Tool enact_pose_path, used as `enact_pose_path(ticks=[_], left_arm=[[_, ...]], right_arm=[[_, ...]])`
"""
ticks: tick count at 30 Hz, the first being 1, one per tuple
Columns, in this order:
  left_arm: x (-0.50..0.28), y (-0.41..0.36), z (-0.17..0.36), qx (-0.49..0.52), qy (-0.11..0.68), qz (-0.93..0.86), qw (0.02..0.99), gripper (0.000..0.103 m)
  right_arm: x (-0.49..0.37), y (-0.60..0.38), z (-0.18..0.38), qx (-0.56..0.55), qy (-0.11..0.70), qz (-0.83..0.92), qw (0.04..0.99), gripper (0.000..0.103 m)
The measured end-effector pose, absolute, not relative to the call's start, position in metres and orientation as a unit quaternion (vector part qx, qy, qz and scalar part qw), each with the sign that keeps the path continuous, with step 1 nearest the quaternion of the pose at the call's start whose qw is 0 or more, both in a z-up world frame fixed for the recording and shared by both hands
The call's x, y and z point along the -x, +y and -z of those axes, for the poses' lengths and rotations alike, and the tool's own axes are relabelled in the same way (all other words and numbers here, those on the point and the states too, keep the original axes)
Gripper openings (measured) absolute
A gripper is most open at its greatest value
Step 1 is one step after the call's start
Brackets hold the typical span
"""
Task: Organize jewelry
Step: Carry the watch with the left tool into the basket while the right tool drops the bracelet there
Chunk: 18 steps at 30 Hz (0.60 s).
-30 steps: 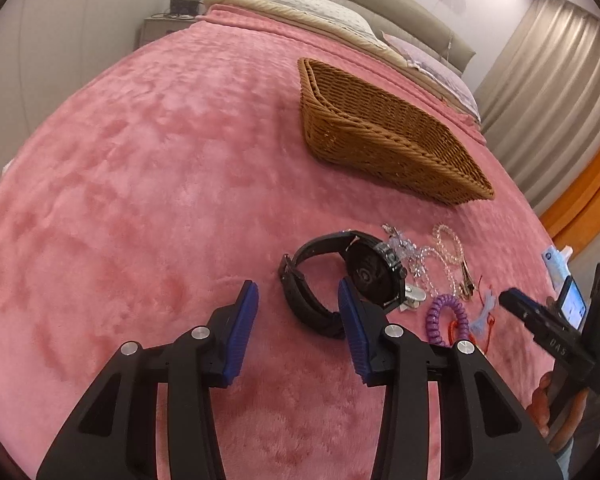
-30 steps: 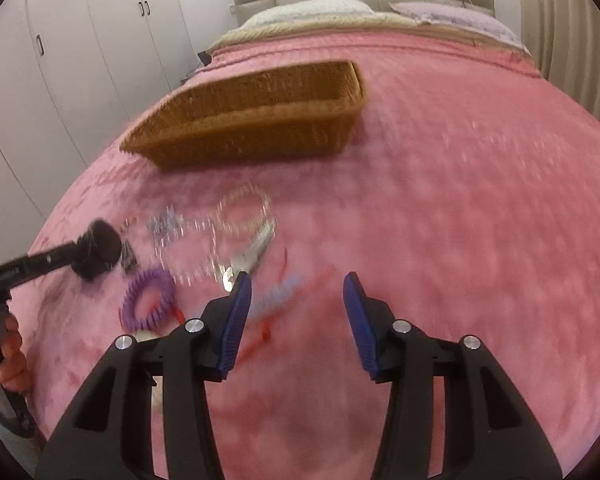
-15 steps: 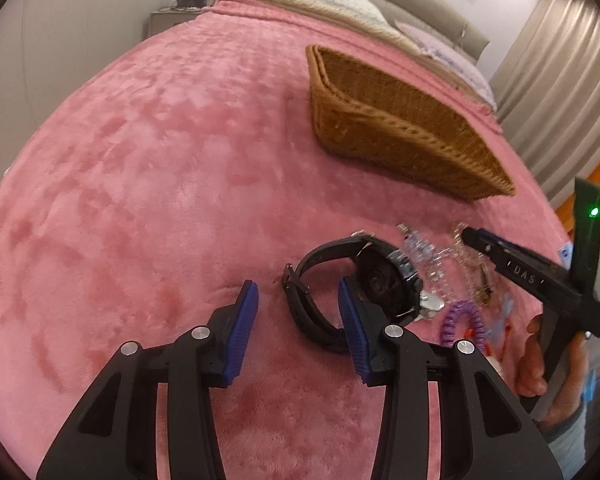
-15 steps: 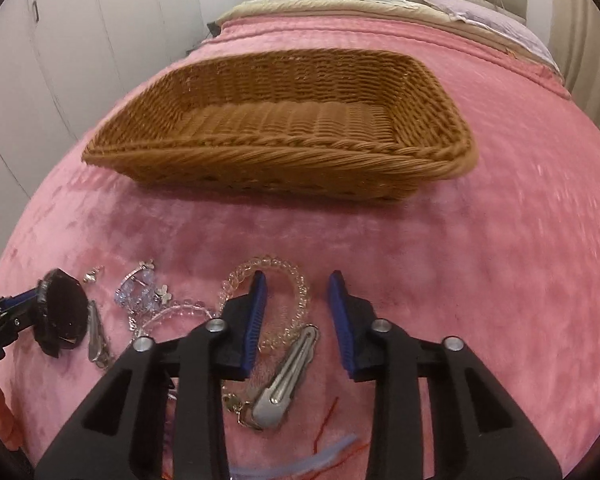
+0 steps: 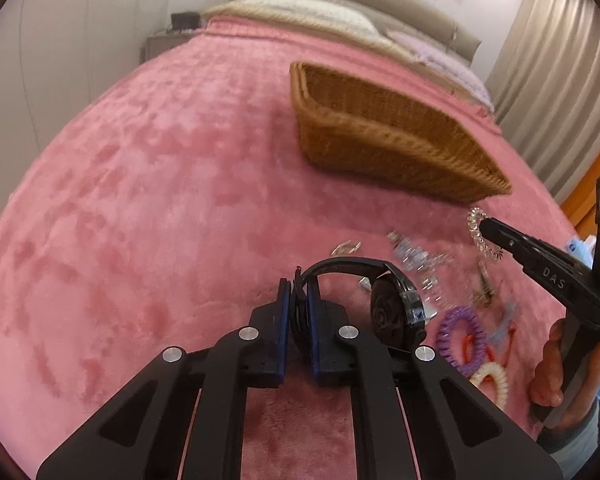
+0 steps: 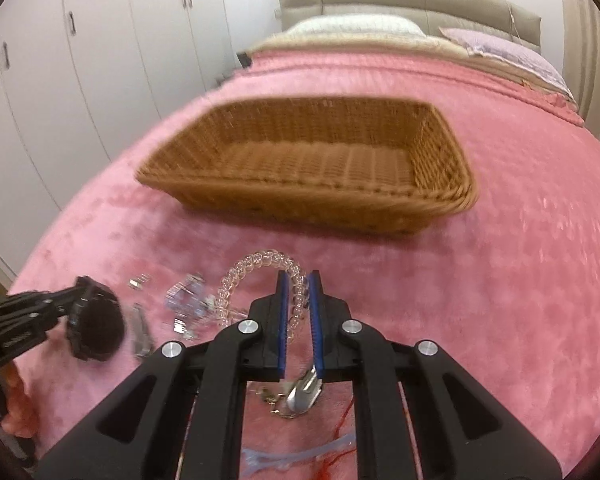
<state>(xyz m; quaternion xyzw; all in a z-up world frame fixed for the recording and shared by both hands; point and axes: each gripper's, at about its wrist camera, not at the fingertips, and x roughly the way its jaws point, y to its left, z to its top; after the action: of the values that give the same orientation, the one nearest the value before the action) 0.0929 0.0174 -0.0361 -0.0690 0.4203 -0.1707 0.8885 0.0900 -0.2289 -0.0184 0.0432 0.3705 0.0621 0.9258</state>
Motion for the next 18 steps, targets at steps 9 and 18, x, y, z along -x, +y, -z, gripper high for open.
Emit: enact_pose_path(ticks=[9,18], left_arm=[[-0.109,0.000,-0.046,0.079,0.316,0.204,0.923,0.006],[-0.187,-0.055,-0.065,0.070,0.295,0.197,0.932,0.006]], right_arm=[[-0.087,-0.237,-0.056,-0.054,0.285,-0.066,0.955,0.008],[-0.165,-0.252,-0.072,-0.028,0.279,0.007,0.960,0.008]])
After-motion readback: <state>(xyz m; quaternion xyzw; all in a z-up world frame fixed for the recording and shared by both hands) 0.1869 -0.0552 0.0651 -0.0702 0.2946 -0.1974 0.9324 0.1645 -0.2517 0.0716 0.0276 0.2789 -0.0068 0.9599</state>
